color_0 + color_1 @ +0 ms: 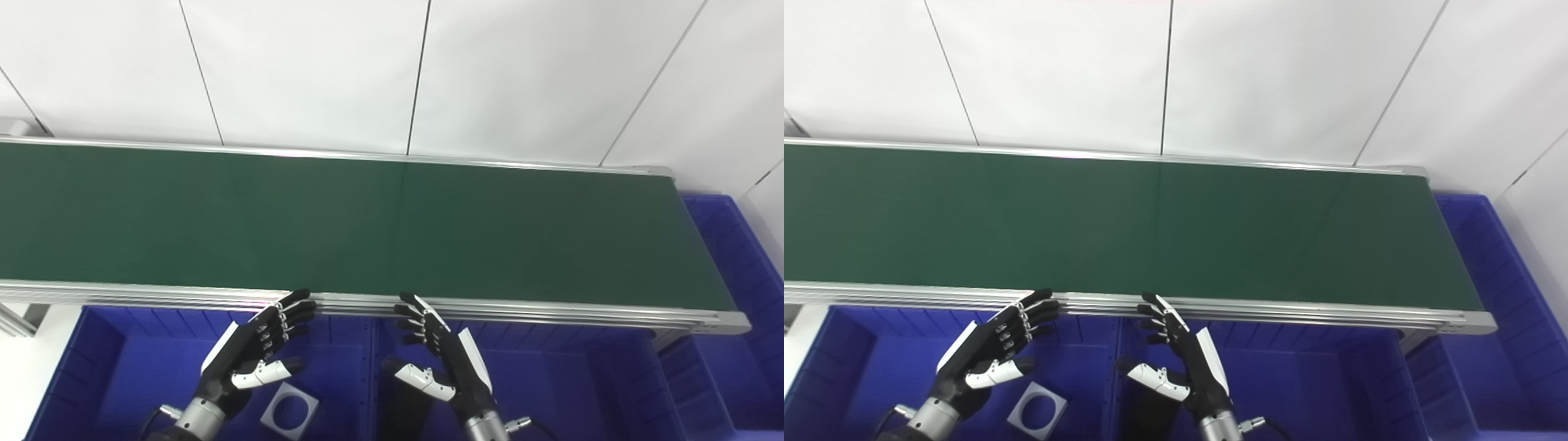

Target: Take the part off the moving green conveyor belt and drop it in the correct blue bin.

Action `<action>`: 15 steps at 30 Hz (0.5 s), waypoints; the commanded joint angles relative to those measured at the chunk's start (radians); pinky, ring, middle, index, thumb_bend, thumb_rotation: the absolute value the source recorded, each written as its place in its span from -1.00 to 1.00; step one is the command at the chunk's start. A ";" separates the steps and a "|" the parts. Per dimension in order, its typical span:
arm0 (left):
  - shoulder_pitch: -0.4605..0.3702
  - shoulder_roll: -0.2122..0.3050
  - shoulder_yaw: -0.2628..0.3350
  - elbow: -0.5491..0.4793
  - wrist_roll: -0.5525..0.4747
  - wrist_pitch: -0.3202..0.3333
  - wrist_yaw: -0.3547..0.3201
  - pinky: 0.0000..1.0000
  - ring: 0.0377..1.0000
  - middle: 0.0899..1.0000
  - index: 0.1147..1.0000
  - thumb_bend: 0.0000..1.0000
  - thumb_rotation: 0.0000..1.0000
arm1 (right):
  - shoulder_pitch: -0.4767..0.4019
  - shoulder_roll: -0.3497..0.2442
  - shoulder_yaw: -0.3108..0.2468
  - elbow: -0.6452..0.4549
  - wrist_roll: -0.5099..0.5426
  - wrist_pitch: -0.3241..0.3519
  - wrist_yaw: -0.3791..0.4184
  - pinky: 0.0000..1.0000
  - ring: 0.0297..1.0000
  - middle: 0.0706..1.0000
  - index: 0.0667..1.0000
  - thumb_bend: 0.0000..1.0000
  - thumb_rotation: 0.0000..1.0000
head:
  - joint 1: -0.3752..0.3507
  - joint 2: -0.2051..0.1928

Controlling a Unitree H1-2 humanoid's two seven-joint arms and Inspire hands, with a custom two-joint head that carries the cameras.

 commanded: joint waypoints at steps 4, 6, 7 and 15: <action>-0.015 0.016 0.000 -0.036 -0.004 -0.034 -0.008 0.66 0.71 0.68 0.74 0.99 -0.16 | -0.012 0.018 0.006 -0.031 -0.014 0.008 -0.004 0.38 0.53 0.65 0.79 0.57 0.26 | -0.082 -0.011; -0.020 0.022 0.004 -0.030 -0.009 -0.034 -0.012 0.66 0.70 0.68 0.76 0.97 -0.16 | -0.016 0.026 0.007 -0.021 -0.016 0.010 -0.006 0.39 0.53 0.65 0.79 0.57 0.24 | -0.110 -0.014; -0.023 0.025 0.005 -0.029 -0.011 -0.033 -0.012 0.66 0.70 0.67 0.76 0.97 -0.16 | -0.020 0.029 0.008 -0.017 -0.019 0.012 -0.007 0.39 0.53 0.65 0.79 0.57 0.24 | -0.129 -0.011; -0.037 0.029 0.015 -0.029 -0.037 -0.008 -0.024 0.64 0.69 0.66 0.75 0.99 -0.19 | -0.040 0.036 0.006 0.006 -0.034 0.008 -0.014 0.36 0.56 0.68 0.79 0.57 0.23 | -0.125 0.010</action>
